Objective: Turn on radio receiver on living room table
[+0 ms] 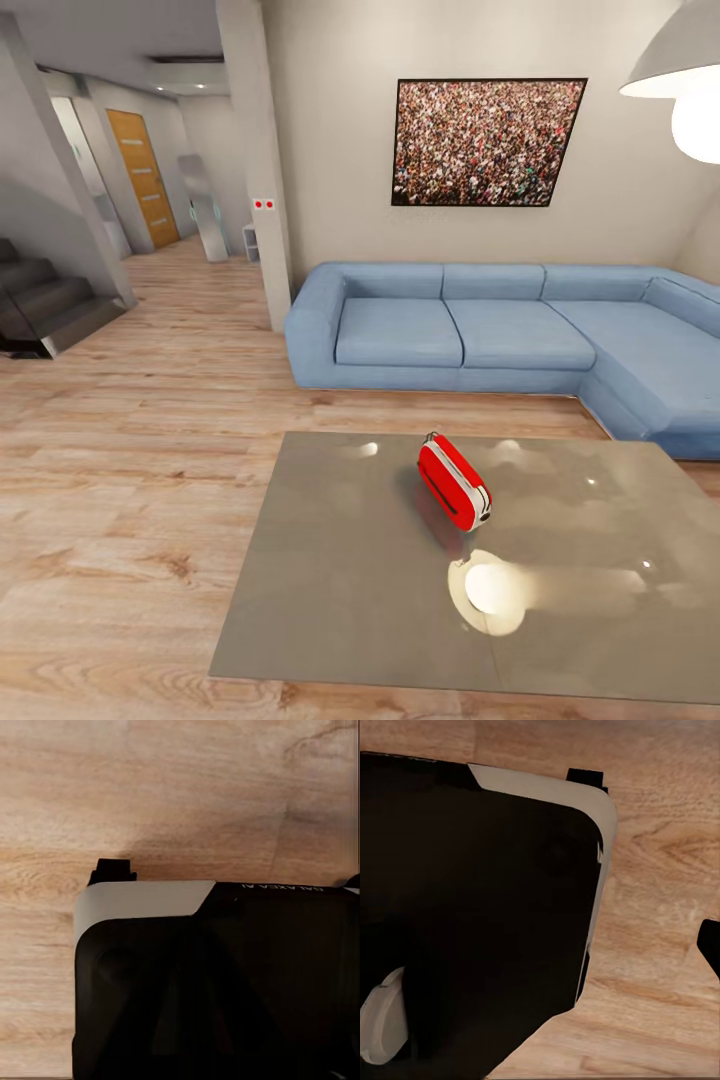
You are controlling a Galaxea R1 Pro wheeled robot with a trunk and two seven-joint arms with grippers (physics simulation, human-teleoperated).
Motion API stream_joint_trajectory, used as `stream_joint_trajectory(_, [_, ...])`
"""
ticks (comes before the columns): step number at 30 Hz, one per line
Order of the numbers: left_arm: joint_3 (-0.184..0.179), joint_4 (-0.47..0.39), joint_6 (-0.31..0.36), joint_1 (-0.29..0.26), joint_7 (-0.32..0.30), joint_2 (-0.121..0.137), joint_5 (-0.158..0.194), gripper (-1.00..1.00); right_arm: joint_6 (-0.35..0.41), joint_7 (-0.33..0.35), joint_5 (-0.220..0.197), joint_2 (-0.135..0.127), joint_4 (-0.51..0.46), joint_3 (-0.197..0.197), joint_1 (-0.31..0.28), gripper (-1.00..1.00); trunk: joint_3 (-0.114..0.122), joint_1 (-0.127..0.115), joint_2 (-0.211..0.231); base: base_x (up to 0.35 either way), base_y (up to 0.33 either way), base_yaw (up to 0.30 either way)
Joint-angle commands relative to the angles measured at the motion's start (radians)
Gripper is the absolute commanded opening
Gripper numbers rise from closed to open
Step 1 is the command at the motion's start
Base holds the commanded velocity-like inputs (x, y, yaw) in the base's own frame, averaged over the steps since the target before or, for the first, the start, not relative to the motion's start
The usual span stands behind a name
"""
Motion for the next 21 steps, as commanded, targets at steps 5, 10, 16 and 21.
stream_joint_trajectory(5, [0.001,0.000,-0.003,0.022,0.000,-0.012,0.001,-1.00,0.000,0.000,-0.017,0.003,0.000,0.001,0.008,1.00,0.000,0.000,0.000,0.000,0.000,0.000])
stream_joint_trajectory(10, [0.001,-0.001,-0.003,0.027,0.001,-0.011,0.003,-1.00,-0.005,0.000,-0.018,0.004,-0.002,0.001,0.010,1.00,0.000,0.000,0.000,0.000,0.000,0.000])
stream_joint_trajectory(16, [0.000,-0.003,-0.003,0.028,0.000,-0.009,0.001,-1.00,-0.013,0.000,-0.015,0.006,-0.003,0.003,0.010,1.00,0.000,0.000,0.000,0.000,0.000,0.000])
stream_joint_trajectory(21, [0.000,-0.002,-0.002,0.028,0.000,-0.003,0.001,-1.00,-0.015,0.000,-0.014,0.008,-0.003,0.004,0.010,1.00,0.000,0.000,0.000,0.000,0.000,0.000])
